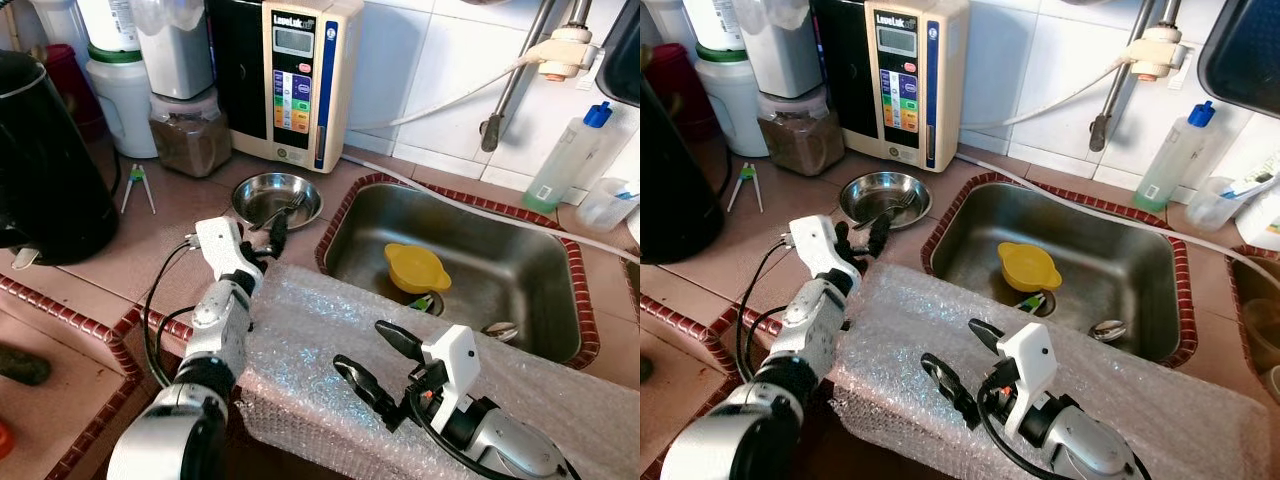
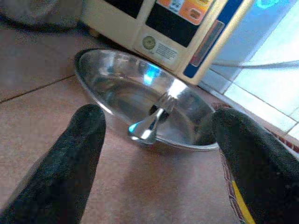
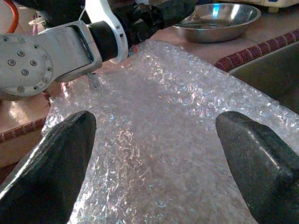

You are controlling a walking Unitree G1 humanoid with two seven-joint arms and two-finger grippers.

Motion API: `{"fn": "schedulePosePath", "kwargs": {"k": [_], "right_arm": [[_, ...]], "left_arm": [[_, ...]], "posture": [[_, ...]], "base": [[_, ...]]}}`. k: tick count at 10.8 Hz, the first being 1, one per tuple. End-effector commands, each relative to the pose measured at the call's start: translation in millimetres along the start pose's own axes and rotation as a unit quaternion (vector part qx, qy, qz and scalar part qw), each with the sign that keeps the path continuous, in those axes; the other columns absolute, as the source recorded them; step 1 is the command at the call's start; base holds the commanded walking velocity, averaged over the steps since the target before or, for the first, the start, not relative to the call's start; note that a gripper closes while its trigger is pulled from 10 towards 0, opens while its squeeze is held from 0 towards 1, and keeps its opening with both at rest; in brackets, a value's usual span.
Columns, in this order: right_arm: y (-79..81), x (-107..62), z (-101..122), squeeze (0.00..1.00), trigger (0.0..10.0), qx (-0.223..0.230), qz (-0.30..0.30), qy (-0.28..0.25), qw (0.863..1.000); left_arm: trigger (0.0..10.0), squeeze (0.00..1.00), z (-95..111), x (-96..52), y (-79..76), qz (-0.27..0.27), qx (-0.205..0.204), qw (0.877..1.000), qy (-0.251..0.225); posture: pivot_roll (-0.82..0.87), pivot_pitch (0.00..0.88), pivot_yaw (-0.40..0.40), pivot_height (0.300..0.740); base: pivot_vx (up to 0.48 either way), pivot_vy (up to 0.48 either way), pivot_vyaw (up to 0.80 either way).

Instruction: Kitchen organization

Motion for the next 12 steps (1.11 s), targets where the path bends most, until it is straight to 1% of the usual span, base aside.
{"fn": "schedulePosePath", "kwargs": {"k": [1, 2, 5, 8, 10, 12], "right_arm": [[2.0, -0.3, 4.7, 0.60, 10.0, -0.009, 0.001, -0.003, 1.000], [2.4, 0.3, 5.1, 0.60, 10.0, -0.010, 0.002, -0.003, 1.000], [1.7, 0.6, 5.2, 0.59, 10.0, -0.011, 0.000, -0.004, 1.000], [1.0, 3.5, 5.3, 0.60, 10.0, -0.012, 0.001, -0.007, 1.000], [0.4, 5.4, 5.8, 0.59, 10.0, -0.013, 0.002, -0.008, 1.000], [0.1, 5.8, 5.5, 0.59, 10.0, -0.013, 0.002, -0.008, 1.000]], "left_arm": [[0.5, 0.00, 4.2, 4.3, -3.0, 0.003, -0.010, 1.000, -0.002], [0.0, 0.00, 3.4, 5.1, -3.0, 0.005, -0.015, 1.000, 0.002], [0.0, 0.00, 0.4, 6.4, -2.3, 0.007, -0.028, 0.999, 0.015], [0.0, 0.00, -12.1, 5.3, -6.3, 0.002, -0.032, 0.998, 0.053], [0.0, 0.00, -11.5, 5.3, -3.9, 0.009, -0.041, 0.998, 0.051], [0.0, 0.00, -6.6, 6.0, 2.9, 0.026, -0.056, 0.997, 0.039]], "posture": [[-0.07, 0.000, -0.032, 0.740], [-0.08, 0.000, -0.032, 0.740], [-0.08, 0.000, -0.023, 0.740], [-0.06, 0.000, -0.018, 0.740], [-0.06, 0.000, -0.020, 0.740], [-0.06, 0.000, -0.019, 0.740]], "base": [[0.000, 0.000, 0.00], [0.000, 0.000, 0.00], [0.000, 0.000, 0.00], [0.000, 0.000, 0.00], [0.000, 0.000, 0.00], [0.000, 0.000, 0.00]]}}
Point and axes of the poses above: a point about 5 cm out from each wrist's last joint towards the gripper, its own x axis pointing out of the wrist towards the gripper, its own z axis along the axis of the wrist's last joint, y = z × x, the point moved 4 cm from there along x, pointing out of the wrist towards the gripper, and after that the axes turned 9 degrees about x, right-handed, at the moved point
